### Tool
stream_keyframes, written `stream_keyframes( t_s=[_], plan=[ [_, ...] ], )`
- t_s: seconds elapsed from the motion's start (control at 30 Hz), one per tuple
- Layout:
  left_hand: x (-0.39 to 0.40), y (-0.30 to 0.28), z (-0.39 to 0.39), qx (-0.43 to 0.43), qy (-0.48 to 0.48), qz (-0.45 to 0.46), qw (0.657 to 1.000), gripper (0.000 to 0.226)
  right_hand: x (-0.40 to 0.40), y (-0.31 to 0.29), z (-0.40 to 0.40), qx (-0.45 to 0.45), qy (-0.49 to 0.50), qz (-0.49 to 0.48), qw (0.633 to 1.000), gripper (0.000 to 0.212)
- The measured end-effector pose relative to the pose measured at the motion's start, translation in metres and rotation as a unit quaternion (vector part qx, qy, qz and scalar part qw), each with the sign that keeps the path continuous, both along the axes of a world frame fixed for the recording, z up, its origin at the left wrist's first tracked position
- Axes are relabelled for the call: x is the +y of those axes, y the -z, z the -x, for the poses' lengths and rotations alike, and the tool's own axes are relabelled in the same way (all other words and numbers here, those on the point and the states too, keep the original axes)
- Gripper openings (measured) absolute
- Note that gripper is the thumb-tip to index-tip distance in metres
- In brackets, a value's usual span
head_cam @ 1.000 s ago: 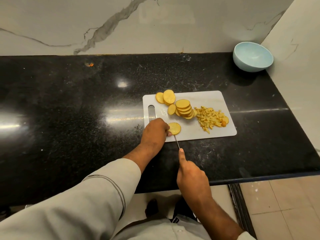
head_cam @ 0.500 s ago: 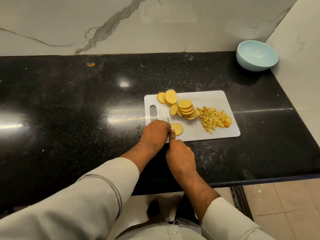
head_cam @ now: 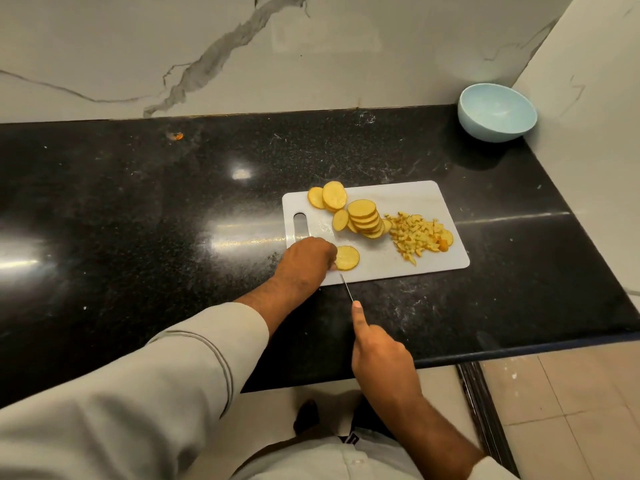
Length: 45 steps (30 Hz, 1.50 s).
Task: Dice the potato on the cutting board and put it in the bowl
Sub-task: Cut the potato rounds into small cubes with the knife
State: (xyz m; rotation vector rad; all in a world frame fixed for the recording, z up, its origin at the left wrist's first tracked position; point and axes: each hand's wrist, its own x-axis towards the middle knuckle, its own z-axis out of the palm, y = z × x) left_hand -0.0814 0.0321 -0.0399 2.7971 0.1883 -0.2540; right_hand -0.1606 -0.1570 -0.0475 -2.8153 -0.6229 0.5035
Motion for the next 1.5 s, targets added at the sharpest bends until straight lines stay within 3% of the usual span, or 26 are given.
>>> stream_keyframes(
  t_s=[0.23, 0.43, 0.63, 0.77, 0.9, 1.03, 1.23, 1.37, 1.43, 1.5],
  plan=[
    [0.013, -0.009, -0.019, -0.001, 0.175, -0.055, 0.983, 0.058, -0.019, -0.020, -0.011, -0.014, 0.073, -0.087, 0.993, 0.055],
    [-0.012, 0.017, -0.015, -0.032, 0.167, -0.188, 0.967, 0.053, -0.016, -0.022, -0.033, -0.025, 0.106, -0.099, 0.989, 0.052],
    [-0.009, 0.028, -0.021, -0.074, 0.196, -0.167, 0.963, 0.037, -0.027, -0.021, -0.040, -0.021, 0.098, -0.102, 0.990, 0.052],
    [-0.016, 0.031, -0.023, -0.074, 0.131, -0.136, 0.979, 0.036, -0.030, -0.021, -0.050, -0.016, 0.080, -0.095, 0.992, 0.053],
    [-0.035, 0.032, -0.015, -0.077, -0.026, -0.138, 0.987, 0.041, -0.032, -0.017, -0.066, -0.006, 0.041, -0.074, 0.996, 0.055],
    [-0.040, 0.030, -0.007, -0.056, -0.122, -0.118, 0.984, 0.060, -0.032, -0.014, -0.078, 0.009, 0.005, -0.065, 0.998, 0.057],
    [-0.015, 0.031, -0.002, -0.093, -0.005, -0.096, 0.991, 0.058, -0.025, -0.008, -0.085, 0.026, -0.015, -0.060, 0.998, 0.056],
    [-0.032, 0.030, 0.001, -0.083, -0.083, -0.108, 0.987, 0.059, -0.016, -0.005, -0.080, 0.032, -0.007, -0.049, 0.998, 0.056],
    [-0.040, 0.025, 0.003, -0.079, -0.145, -0.049, 0.985, 0.066, -0.012, -0.003, -0.077, 0.027, 0.014, -0.052, 0.998, 0.056],
    [-0.032, 0.021, 0.007, -0.064, -0.139, 0.035, 0.988, 0.071, -0.009, -0.003, -0.072, 0.024, 0.034, -0.059, 0.997, 0.055]
  ],
)
